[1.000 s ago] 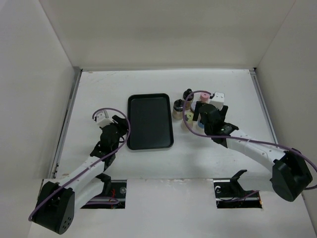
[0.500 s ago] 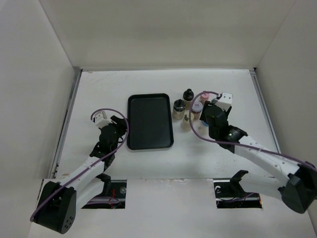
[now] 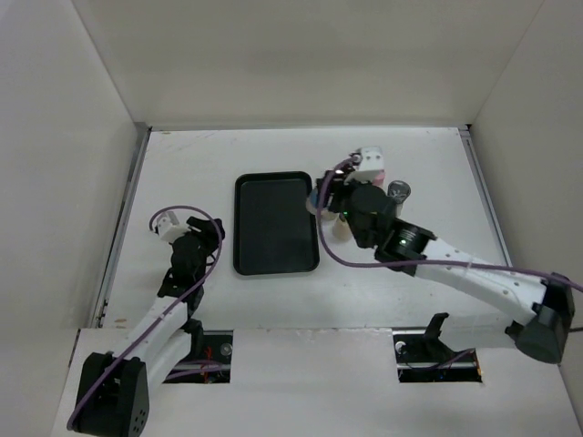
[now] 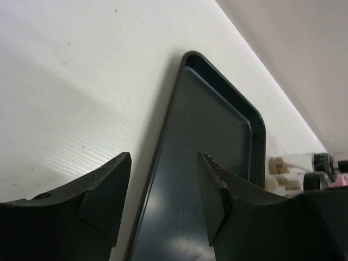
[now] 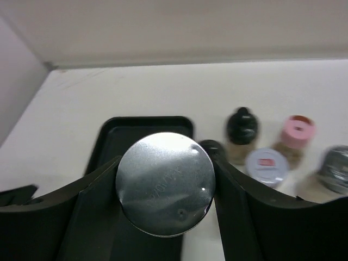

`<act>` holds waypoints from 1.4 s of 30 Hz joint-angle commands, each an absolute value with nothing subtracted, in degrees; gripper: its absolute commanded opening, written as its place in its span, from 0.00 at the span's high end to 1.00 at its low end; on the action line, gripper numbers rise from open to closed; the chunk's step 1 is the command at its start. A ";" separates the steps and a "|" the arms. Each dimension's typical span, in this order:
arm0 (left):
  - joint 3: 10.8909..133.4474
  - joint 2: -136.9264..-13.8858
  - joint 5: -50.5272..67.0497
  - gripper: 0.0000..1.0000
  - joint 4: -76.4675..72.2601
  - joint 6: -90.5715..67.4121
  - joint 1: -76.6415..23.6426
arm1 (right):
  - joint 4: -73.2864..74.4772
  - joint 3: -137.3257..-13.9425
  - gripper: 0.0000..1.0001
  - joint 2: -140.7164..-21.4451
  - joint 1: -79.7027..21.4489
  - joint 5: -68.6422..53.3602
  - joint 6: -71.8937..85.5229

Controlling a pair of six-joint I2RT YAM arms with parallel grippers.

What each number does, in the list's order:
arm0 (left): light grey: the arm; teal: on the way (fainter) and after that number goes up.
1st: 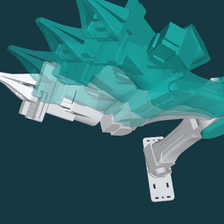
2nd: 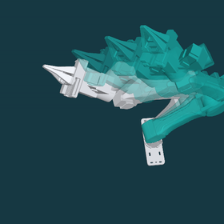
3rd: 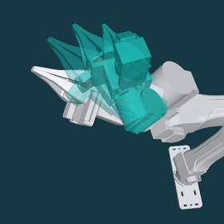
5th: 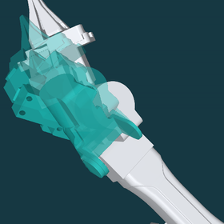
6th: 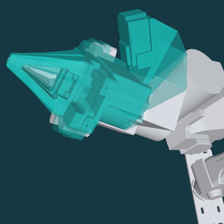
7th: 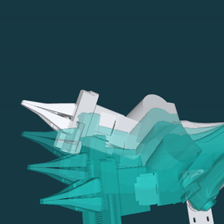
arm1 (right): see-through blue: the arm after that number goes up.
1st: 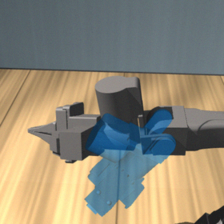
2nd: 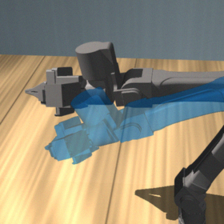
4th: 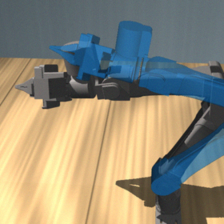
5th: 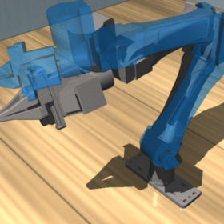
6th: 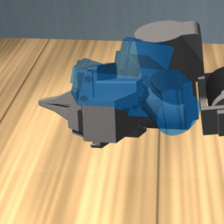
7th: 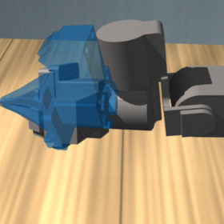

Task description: Organize the condiment bottles

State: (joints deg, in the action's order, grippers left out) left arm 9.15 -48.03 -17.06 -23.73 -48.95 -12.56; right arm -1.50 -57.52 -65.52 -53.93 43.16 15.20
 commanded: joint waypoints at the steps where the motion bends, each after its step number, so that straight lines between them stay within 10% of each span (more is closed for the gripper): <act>1: 7.91 -45.70 -14.51 0.51 -25.05 -51.85 -9.80 | -11.78 -65.28 0.55 -74.84 -56.46 32.62 14.50; 20: 7.21 -47.46 -10.72 0.51 -25.40 -53.44 -7.16 | -10.64 -113.28 0.54 -129.80 -50.67 23.20 8.35; 27: 7.29 -48.96 -10.37 0.51 -26.63 -53.52 -7.16 | -9.93 -112.85 0.46 -133.06 -49.79 22.94 10.98; 36: 7.30 -49.31 -10.37 0.51 -27.95 -53.26 -7.16 | -10.46 -109.52 0.05 -126.32 -49.88 22.15 12.13; 42: 6.95 -47.73 -10.20 0.51 -27.25 -53.09 -6.72 | -16.07 -97.24 0.01 -111.12 -49.96 21.62 10.37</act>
